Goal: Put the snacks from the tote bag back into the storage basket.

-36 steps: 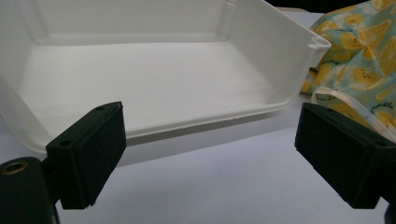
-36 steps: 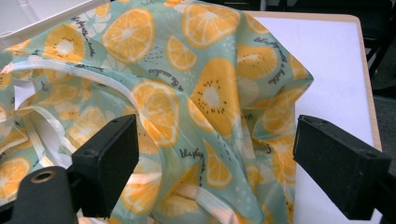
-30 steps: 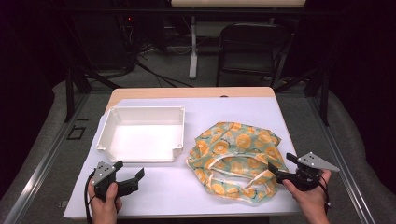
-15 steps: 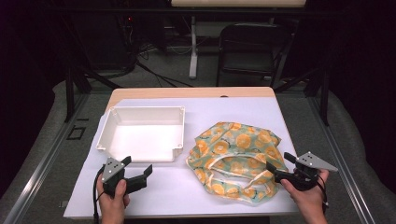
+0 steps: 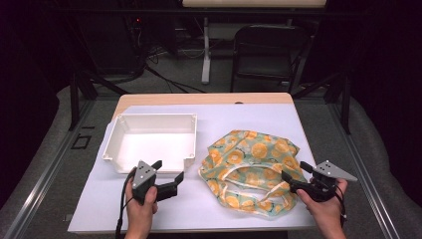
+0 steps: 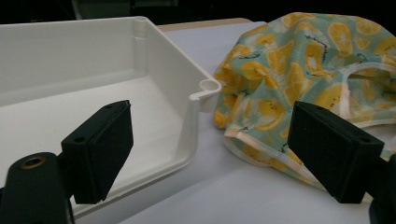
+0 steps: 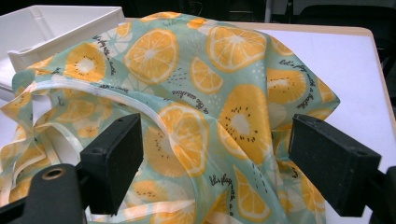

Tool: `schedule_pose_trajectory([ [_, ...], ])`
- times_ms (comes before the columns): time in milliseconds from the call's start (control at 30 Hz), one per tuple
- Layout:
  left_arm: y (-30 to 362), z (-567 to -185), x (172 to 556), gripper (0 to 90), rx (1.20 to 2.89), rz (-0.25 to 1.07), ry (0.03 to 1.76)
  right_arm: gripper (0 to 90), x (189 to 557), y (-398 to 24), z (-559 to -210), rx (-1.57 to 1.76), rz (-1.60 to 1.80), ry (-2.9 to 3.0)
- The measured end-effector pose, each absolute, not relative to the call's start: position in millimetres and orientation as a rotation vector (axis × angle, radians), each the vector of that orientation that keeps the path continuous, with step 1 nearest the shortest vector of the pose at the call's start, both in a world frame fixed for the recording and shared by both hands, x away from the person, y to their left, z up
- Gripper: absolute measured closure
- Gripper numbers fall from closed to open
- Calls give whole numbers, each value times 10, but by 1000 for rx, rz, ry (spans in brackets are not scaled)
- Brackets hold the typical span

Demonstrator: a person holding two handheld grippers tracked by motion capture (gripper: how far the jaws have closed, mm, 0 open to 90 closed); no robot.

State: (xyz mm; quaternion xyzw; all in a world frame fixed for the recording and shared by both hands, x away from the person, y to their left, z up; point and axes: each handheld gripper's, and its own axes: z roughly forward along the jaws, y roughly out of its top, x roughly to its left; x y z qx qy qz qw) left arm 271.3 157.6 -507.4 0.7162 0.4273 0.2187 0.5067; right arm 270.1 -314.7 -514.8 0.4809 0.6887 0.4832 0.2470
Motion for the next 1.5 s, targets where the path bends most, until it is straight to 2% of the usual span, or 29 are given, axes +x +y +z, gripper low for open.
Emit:
schedule_pose_trajectory([
  [800,784,-5090,2790,160,1812,488,886,176,2757,-3062,-5186,1309,1265,1914],
  [1100,545,-5161,2801,190,1840,452,869,343,2769,-3112,-5219,1328,1280,1922],
  [1500,380,-5221,2805,200,1887,505,885,414,2750,-3097,-5212,1307,1275,1931],
])
